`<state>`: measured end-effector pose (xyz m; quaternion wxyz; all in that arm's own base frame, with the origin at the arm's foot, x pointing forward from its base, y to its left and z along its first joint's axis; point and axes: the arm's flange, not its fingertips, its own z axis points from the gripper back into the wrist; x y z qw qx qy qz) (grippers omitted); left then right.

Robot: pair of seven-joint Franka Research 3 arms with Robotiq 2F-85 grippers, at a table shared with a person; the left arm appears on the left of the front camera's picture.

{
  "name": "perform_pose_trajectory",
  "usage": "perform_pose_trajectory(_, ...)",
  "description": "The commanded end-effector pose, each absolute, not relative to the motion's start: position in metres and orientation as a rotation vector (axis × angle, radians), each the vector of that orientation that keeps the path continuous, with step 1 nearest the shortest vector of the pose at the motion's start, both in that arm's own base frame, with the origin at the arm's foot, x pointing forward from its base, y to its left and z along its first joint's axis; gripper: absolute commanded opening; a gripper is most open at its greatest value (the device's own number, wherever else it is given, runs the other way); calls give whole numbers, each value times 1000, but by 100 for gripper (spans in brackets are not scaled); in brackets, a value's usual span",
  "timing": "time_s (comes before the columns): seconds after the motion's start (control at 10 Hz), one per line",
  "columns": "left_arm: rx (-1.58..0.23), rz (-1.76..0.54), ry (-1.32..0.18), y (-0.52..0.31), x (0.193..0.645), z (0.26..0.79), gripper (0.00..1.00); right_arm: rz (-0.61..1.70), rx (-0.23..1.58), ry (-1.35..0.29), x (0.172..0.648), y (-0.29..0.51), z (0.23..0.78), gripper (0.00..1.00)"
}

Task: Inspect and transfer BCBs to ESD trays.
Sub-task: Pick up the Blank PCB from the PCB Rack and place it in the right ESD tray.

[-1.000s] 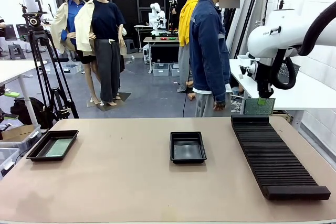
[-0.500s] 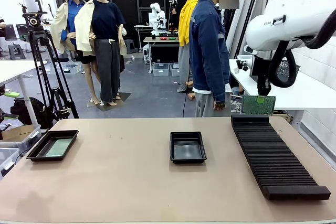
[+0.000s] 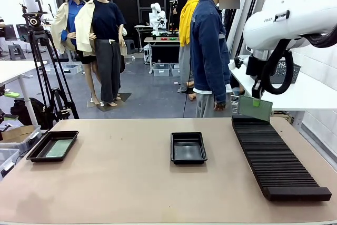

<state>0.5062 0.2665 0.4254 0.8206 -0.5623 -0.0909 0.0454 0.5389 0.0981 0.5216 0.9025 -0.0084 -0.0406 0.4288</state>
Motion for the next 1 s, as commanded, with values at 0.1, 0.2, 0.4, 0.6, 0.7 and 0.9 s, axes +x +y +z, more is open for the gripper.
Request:
perform_pose_trajectory(0.1, -1190, 107, -194, 265, 505, 428, 100, 625, 73, -82, 522, 123, 519, 0)
perform_pose_trajectory(0.2, -1190, 107, -194, 265, 505, 428, 100, 515, 101, -95, 520, 131, 518, 0)
perform_pose_trajectory(0.4, -1190, 107, -194, 265, 505, 428, 100, 306, 142, -125, 514, 149, 513, 0)
perform_pose_trajectory(0.6, -1190, 107, -194, 265, 505, 428, 100, 138, 224, -72, 512, 166, 511, 0)
perform_pose_trajectory(0.7, -1190, 107, -194, 265, 505, 428, 100, 56, 261, -69, 513, 173, 509, 0)
perform_pose_trajectory(0.9, -1190, 107, -194, 265, 505, 428, 100, -65, 346, -47, 513, 185, 504, 0)
